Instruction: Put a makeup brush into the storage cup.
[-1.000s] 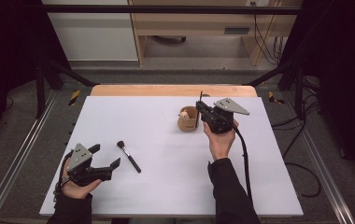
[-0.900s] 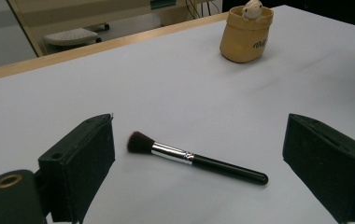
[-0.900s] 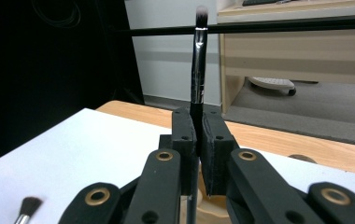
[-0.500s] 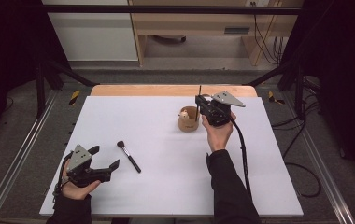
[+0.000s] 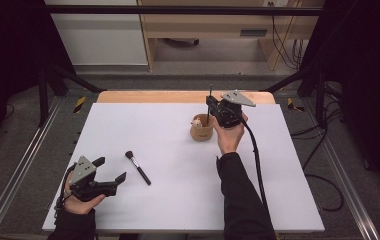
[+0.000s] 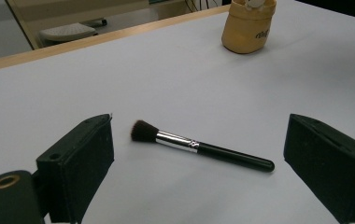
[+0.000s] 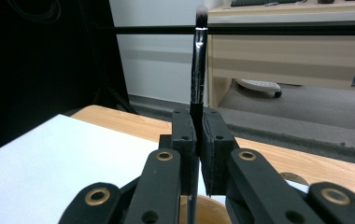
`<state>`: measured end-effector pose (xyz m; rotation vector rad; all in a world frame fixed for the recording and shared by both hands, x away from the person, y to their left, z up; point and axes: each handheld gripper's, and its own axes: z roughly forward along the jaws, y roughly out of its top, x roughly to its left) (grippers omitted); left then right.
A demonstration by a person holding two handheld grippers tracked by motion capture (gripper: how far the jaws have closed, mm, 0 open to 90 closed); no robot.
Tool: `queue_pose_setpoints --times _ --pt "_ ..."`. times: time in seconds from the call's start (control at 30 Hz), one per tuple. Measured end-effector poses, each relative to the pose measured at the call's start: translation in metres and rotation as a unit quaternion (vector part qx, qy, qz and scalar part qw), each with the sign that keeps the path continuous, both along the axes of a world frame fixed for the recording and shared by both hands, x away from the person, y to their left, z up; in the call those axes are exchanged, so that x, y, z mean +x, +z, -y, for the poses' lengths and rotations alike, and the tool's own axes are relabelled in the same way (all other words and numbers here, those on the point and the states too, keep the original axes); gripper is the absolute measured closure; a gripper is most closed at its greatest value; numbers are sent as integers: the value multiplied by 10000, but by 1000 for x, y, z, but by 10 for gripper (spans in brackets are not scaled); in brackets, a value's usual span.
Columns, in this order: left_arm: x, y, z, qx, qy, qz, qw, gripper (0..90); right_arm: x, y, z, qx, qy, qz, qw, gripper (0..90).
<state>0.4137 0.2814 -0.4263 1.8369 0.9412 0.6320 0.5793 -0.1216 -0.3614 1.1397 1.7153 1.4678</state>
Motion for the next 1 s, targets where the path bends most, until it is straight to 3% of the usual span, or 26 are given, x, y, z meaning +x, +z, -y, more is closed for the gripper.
queue_pose_setpoints --times 0.53,1.0 --pt "1 -2 -3 55 -29 17 10000 79 18 -12 0 -6 -126 -117 9999 857" --pt "1 -3 1 84 -74 3 9999 80 27 -31 -7 -69 -131 -416 9990 856"
